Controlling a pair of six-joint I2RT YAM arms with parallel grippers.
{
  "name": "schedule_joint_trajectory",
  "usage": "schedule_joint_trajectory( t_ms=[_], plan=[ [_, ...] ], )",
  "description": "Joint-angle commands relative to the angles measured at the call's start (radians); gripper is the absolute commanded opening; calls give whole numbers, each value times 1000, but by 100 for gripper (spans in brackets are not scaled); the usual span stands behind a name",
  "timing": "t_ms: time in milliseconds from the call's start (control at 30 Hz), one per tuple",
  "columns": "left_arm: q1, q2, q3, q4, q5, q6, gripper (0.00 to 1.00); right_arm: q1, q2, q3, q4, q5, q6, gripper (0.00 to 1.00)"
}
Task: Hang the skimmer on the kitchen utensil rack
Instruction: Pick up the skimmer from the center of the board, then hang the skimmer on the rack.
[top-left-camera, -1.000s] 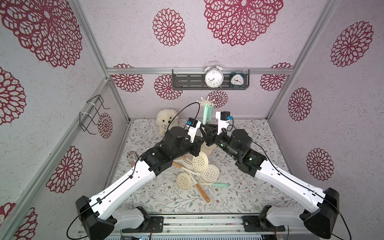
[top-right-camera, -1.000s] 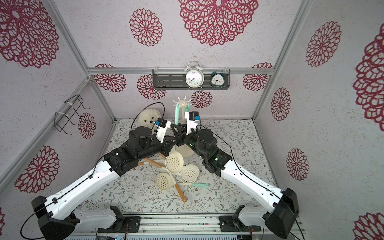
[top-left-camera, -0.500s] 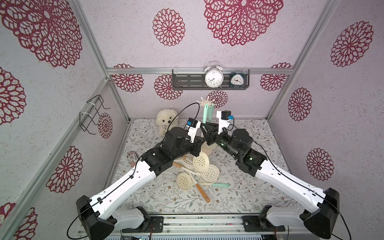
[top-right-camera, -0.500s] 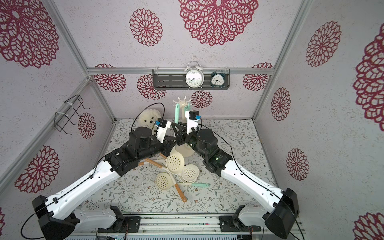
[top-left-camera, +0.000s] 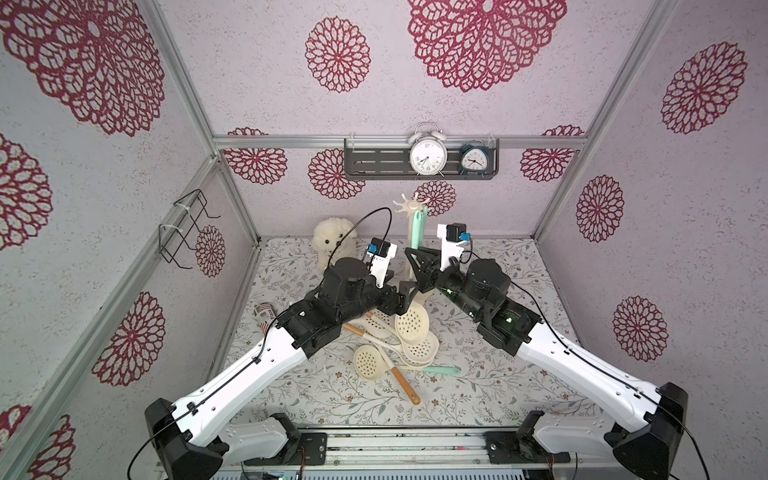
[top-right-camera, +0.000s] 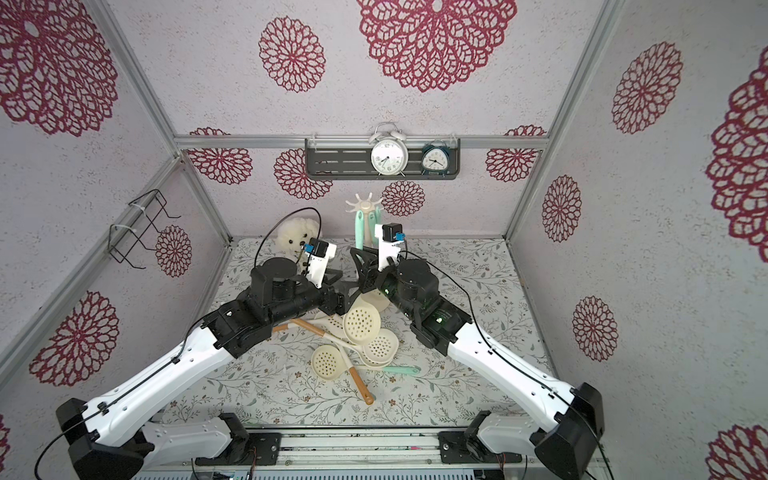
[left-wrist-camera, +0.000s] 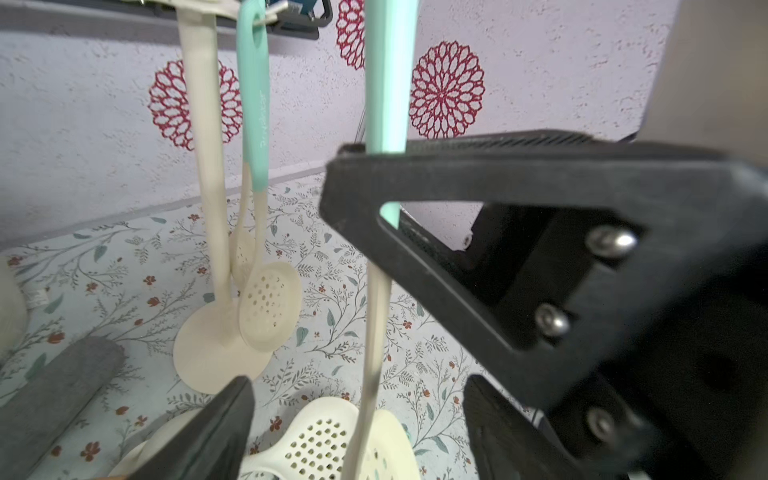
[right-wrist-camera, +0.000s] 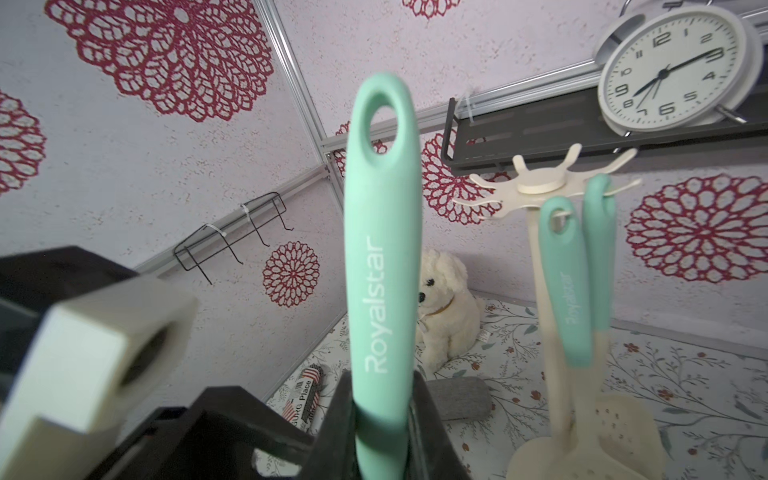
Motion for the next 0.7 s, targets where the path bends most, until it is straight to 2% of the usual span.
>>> schedule_joint_trajectory(
  t_ms=[0, 167, 333, 500, 567, 667],
  plan=[
    [-4, -70, -7, -8, -56, -4, 88, -19, -69, -12, -113, 65, -65, 0],
    [48, -82, 33, -99, -112, -35, 90, -108, -83, 0, -308, -2, -92, 0],
    [128, -2, 150, -193, -95, -63, 97, -229, -23, 93, -449, -190, -121, 0],
    [233, 122, 309, -267, -19, -105, 97, -234, 61, 208, -513, -261, -142, 0],
    [274, 167, 362, -282, 9, -120, 96, -215, 88, 252, -529, -228, -142, 0],
    [316, 207, 408, -272, 38, -132, 88, -143, 123, 314, -559, -88, -166, 0]
  ],
)
